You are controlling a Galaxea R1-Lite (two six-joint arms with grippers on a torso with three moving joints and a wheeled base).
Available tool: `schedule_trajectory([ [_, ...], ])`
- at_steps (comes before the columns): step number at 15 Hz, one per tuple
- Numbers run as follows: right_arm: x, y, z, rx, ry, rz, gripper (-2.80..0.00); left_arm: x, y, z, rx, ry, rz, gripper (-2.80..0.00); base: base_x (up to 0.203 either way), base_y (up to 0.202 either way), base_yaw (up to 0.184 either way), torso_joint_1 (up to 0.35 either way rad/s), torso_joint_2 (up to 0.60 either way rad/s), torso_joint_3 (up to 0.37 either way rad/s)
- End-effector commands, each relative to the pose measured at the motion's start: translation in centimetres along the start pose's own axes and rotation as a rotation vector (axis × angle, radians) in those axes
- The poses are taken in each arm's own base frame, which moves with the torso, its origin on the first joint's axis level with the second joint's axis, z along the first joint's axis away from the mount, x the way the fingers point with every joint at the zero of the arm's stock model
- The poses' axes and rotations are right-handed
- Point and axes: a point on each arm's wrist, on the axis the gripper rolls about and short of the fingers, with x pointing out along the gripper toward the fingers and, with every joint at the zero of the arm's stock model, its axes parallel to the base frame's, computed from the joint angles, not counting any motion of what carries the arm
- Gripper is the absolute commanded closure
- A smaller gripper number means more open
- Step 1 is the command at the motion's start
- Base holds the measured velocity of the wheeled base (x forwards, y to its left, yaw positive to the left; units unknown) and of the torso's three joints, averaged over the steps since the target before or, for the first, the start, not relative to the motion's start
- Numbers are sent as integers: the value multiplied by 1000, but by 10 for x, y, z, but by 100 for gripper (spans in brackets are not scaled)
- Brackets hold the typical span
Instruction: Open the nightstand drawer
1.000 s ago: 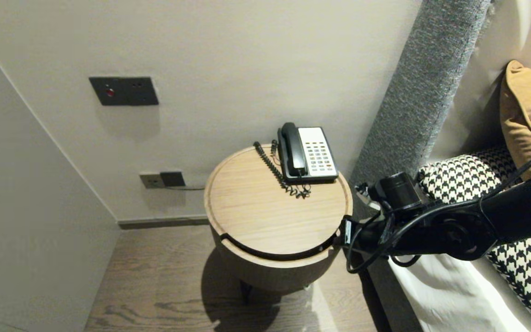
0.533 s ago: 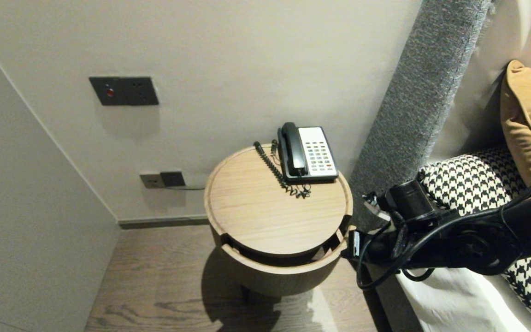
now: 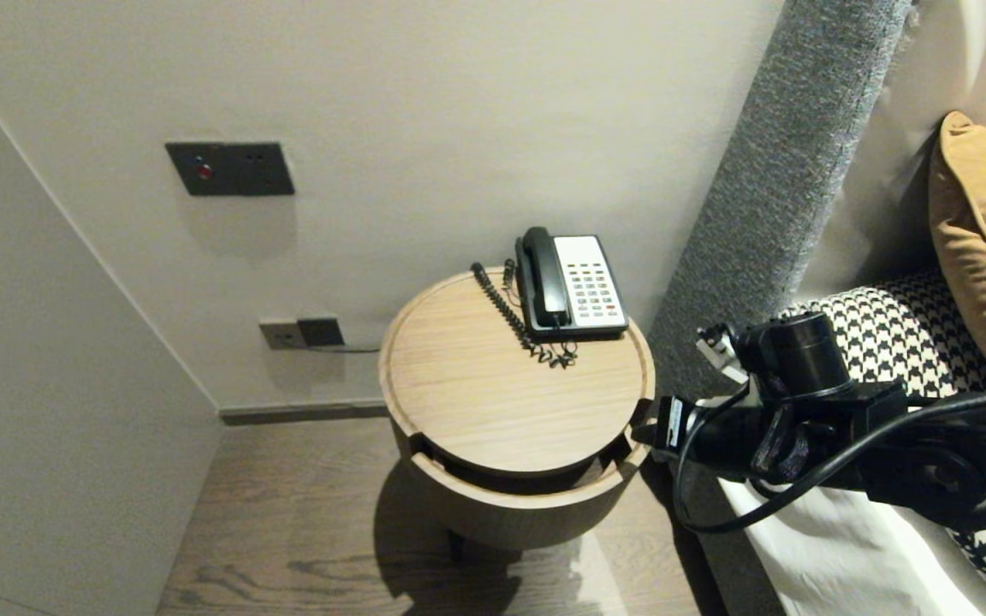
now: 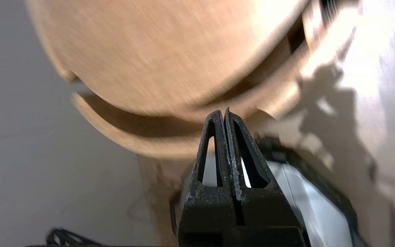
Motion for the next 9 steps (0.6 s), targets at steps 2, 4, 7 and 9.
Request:
schedule_trajectory([
  [2, 18, -3, 6, 6, 10, -10, 0, 0, 0, 0, 0, 0, 1, 0, 0, 0, 0, 0, 0, 0],
  [4, 34, -9, 5, 17, 36, -33, 0, 0, 0, 0, -1, 0, 1, 0, 0, 0, 0, 0, 0, 0],
  [7, 43, -17, -2, 22, 72, -59, 0, 0, 0, 0, 0, 0, 1, 0, 0, 0, 0, 0, 0, 0],
  [9, 43, -20, -7, 27, 88, -71, 0, 0, 0, 0, -1, -1, 1, 0, 0, 0, 0, 0, 0, 0],
])
